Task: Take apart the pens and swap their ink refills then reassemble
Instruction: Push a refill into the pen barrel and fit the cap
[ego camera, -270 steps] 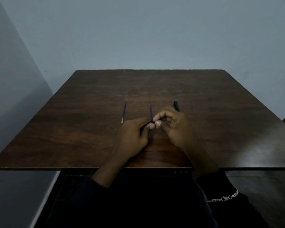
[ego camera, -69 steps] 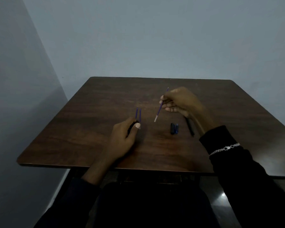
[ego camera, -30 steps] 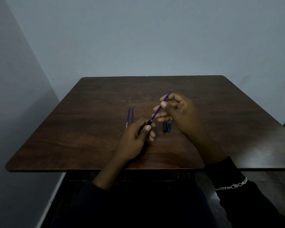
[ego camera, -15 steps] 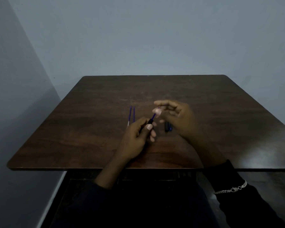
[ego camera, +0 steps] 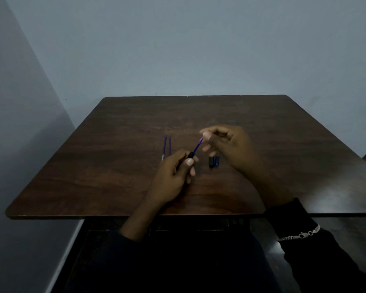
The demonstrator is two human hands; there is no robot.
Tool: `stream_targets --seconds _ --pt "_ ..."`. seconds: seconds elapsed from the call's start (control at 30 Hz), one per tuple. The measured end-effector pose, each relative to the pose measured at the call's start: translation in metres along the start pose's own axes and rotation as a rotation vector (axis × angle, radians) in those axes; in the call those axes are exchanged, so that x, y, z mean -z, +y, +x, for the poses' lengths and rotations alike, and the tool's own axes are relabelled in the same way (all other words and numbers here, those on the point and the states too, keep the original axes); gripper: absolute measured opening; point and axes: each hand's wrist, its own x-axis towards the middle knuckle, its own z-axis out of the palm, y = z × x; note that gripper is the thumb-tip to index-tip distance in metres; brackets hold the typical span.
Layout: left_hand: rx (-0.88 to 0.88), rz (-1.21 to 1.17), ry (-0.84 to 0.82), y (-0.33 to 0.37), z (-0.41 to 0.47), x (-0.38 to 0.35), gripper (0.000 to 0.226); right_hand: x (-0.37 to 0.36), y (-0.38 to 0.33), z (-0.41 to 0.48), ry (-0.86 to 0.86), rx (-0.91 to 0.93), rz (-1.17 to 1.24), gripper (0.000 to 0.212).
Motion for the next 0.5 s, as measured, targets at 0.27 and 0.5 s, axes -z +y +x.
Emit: stream_targets --seconds 0.27,0.5 --pt "0.009 0.008 0.001 0.003 0.000 0.000 0.020 0.013 0.003 0.020 -0.132 -0.405 -0.588 0.012" --pt "0.011 0.027 -0.015 0.003 -0.001 0.001 0.019 -0.005 0.004 0.022 -0.125 -0.524 -0.750 0.020"
